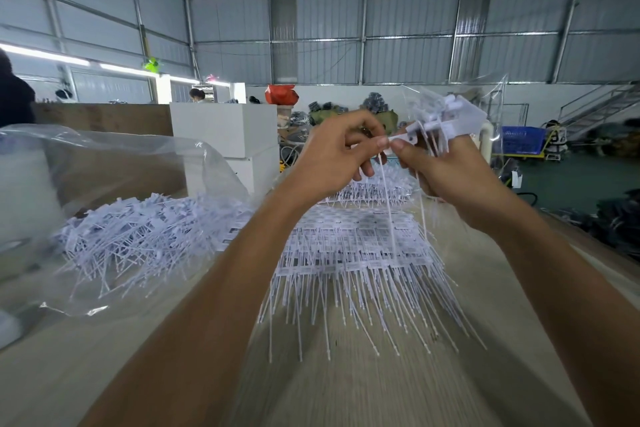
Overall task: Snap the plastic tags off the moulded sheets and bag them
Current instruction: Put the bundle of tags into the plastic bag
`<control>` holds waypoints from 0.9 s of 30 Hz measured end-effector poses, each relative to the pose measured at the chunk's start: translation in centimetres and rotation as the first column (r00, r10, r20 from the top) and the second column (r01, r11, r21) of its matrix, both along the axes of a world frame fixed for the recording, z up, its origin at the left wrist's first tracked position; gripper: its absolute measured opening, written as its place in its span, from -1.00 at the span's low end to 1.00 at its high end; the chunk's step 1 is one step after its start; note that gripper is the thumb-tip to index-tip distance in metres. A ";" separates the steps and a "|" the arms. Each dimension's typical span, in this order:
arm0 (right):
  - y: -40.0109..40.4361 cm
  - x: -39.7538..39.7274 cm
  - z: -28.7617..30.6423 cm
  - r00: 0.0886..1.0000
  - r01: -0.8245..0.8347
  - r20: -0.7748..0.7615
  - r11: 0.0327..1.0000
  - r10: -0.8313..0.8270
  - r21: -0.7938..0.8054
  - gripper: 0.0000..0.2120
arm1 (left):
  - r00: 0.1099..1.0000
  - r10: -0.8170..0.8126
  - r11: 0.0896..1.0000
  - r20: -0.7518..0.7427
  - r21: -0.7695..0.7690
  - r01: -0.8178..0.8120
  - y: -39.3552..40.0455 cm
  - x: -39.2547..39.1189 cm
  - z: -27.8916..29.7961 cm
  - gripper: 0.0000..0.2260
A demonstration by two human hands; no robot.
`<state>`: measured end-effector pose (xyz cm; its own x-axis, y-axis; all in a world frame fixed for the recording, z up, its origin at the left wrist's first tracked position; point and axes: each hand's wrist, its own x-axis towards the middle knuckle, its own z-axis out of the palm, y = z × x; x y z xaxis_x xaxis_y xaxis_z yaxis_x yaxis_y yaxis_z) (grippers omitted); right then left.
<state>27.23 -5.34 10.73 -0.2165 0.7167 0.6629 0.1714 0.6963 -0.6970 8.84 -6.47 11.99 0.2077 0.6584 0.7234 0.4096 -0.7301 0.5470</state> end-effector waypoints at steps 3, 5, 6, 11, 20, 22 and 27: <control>0.0 0.0 -0.1 0.999 -0.018 -0.045 0.998 0.015 -0.065 -0.88 | 1.000 0.000 0.999 0.025 -0.033 0.001 -0.1 0.1 0.0 -0.90; -0.2 -0.1 0.0 0.998 -0.021 -0.068 0.996 0.015 -0.081 -0.86 | 0.999 0.008 0.999 0.048 -0.046 -0.006 -0.1 0.1 -0.1 -0.90; -0.5 -0.3 0.1 0.998 -0.008 -0.065 0.998 0.004 -0.063 -0.85 | 0.997 0.014 0.999 0.076 -0.053 -0.010 -0.1 0.1 0.0 -0.90; -1.0 -0.8 0.3 0.918 0.213 0.245 0.908 -0.313 0.362 -0.79 | 0.925 -0.020 0.977 0.379 -0.189 0.099 -0.2 -0.2 0.8 -0.87; -0.6 -0.8 0.3 0.855 0.178 0.181 0.602 -0.487 0.779 -0.70 | 0.834 -0.079 0.802 0.546 -0.461 0.379 0.0 -0.7 1.3 -0.70; -0.6 -1.0 0.0 0.841 0.162 0.221 0.620 -0.493 0.768 -0.74 | 0.857 -0.068 0.845 0.512 -0.426 0.322 -0.2 -0.9 1.3 -0.75; -0.7 -1.7 -0.4 0.786 0.395 0.166 0.690 -0.596 0.606 -0.79 | 0.973 0.104 0.954 0.205 -0.297 -0.039 -0.7 -0.2 1.6 -0.87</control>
